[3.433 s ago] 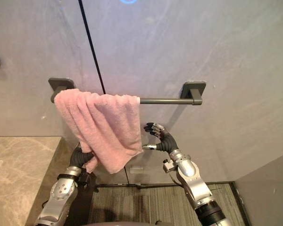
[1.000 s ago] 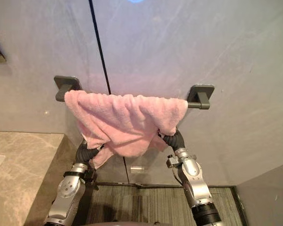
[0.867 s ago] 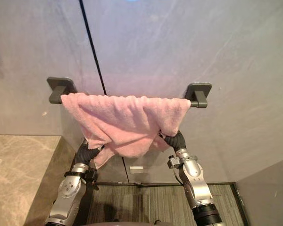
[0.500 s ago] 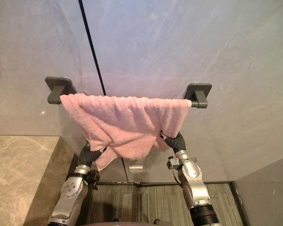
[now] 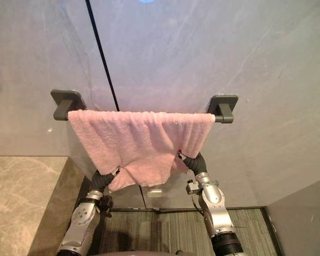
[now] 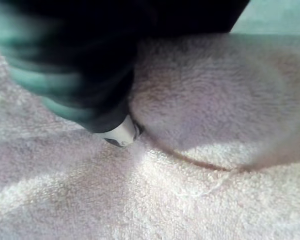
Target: Organize washtable
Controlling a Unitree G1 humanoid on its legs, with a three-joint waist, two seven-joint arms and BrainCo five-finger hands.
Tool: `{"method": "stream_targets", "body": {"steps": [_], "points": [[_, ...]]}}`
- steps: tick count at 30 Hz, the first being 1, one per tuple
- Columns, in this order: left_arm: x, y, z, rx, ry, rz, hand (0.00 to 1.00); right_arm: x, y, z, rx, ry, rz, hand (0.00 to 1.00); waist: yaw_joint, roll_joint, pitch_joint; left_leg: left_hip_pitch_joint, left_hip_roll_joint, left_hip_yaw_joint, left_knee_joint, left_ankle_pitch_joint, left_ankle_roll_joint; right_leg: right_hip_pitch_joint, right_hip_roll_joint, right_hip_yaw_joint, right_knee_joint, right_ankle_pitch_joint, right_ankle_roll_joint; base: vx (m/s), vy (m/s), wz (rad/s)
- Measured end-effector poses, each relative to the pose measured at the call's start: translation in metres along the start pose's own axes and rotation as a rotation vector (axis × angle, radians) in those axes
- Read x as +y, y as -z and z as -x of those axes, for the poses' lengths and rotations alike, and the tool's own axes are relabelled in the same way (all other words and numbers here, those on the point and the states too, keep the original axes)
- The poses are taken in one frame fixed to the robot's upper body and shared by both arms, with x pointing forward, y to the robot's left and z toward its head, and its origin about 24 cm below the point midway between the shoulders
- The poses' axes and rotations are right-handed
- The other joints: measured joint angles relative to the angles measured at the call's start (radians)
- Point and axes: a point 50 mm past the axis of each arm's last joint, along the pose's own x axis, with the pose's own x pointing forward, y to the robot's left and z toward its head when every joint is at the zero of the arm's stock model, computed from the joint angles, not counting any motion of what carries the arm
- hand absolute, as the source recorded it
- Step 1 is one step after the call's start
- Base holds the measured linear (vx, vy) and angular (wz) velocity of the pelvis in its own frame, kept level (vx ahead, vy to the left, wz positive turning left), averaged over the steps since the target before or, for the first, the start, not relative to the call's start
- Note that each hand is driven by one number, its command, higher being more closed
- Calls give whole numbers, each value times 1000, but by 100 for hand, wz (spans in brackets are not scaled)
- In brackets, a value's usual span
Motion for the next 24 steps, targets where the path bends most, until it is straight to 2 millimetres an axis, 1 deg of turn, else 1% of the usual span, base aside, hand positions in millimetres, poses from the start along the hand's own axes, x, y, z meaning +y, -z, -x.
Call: {"method": "stream_targets", "body": {"steps": [6,7,9,10,16,20,24], "points": [[0,0,-4,-2,1,-2,100,3,5,0,12,16,-21,100,-13,-4,-7,2,-2,-19,-34,25,0,10,0,-21,-31,15,0,-11,-7,10],[0,0,-4,-2,0,-2,100,3,6,-1,14,17,-23,0,-14,-5,-8,3,-2,-19,-34,25,0,10,0,-20,-31,16,0,0,0,0],[1,1,-4,2,-7,-2,100,3,10,-1,30,39,-40,0,-15,-10,-9,10,-2,-17,-36,25,0,17,0,-19,-32,17,0,0,0,0],[1,1,-4,4,-11,-2,0,3,11,-1,35,49,-41,0,-15,-11,-9,16,-2,-16,-38,25,0,24,0,-19,-36,18,0,0,0,0],[4,-3,-1,-9,-50,2,0,-1,13,2,48,93,-55,0,-14,-11,-9,19,-2,-6,-53,27,0,31,2,-12,-58,30,1,-3,0,-4],[7,-3,2,-8,-71,4,0,-1,13,5,55,104,-68,0,-19,-10,-6,19,-1,3,-53,27,0,30,2,-5,-61,30,1,11,-2,-5],[13,-2,4,0,-99,3,0,-2,23,15,110,118,-74,0,-21,-10,-4,18,-1,5,-53,26,0,30,2,-4,-62,30,1,0,0,0]]}}
